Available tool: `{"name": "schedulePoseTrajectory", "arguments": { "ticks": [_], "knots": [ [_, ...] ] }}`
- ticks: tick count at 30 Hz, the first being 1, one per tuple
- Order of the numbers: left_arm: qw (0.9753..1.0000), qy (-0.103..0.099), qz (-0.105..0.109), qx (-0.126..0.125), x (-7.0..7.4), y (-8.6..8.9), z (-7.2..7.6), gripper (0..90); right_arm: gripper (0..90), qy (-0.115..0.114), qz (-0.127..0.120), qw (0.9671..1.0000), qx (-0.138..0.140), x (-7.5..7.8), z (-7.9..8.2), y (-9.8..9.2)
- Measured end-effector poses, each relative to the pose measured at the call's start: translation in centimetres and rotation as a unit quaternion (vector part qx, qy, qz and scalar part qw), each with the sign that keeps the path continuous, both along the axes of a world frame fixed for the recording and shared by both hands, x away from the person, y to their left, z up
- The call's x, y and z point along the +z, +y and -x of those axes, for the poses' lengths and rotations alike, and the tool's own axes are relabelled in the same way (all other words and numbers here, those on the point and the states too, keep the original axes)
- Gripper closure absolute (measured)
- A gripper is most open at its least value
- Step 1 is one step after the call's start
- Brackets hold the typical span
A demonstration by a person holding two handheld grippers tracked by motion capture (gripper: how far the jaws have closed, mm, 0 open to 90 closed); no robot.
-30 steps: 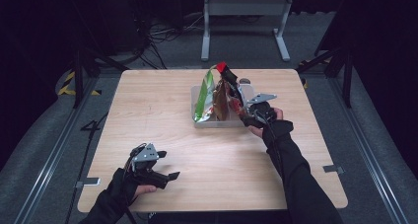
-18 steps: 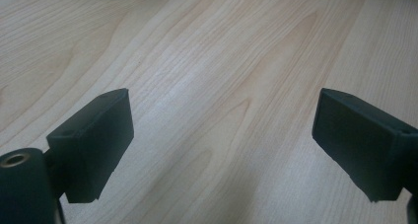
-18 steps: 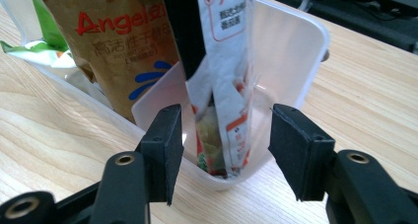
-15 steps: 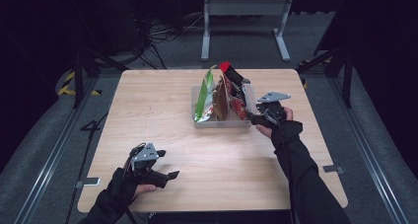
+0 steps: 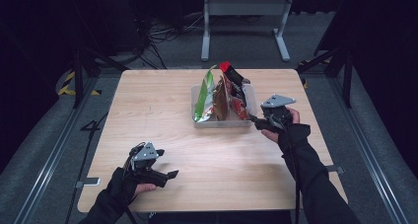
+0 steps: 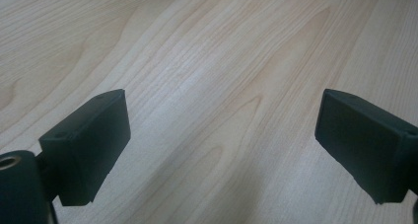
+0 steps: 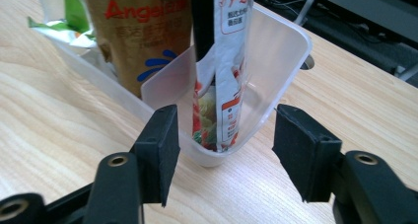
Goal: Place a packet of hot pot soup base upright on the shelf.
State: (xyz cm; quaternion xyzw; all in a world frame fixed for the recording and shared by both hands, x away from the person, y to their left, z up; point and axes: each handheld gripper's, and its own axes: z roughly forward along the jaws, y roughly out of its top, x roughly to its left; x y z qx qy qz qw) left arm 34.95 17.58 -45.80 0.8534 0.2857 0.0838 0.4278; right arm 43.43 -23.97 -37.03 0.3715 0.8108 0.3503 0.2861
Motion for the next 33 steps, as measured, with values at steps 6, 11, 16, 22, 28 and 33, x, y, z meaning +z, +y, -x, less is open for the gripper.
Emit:
{"name": "schedulePoseTrajectory", "arguments": {
  "ticks": [6,11,16,22,28,33],
  "knots": [
    [1.0000,-0.002,0.000,0.002,0.1,0.0,0.0,7.2,38.7,-0.007,0.011,0.9998,0.012,0.3,1.0,-0.2],
    [1.0000,-0.006,-0.003,0.003,0.1,0.1,0.0,6.7,34.0,-0.013,0.008,0.9993,0.035,0.5,2.4,-0.9],
    [1.0000,-0.004,-0.005,0.001,0.1,-0.1,0.0,6.5,30.3,-0.024,0.018,0.9983,0.050,0.8,4.1,-1.7],
    [1.0000,-0.007,-0.007,0.002,0.1,-0.1,0.0,6.4,26.5,-0.033,0.029,0.9975,0.056,0.8,5.5,-2.6],
    [0.9999,-0.006,-0.009,0.003,0.1,-0.1,0.0,6.4,26.0,-0.039,0.035,0.9969,0.059,0.4,6.8,-3.7],
    [0.9999,-0.006,-0.010,0.003,0.0,-0.2,0.0,6.4,24.1,-0.039,0.042,0.9968,0.055,0.0,7.7,-4.5]
  ]
}}
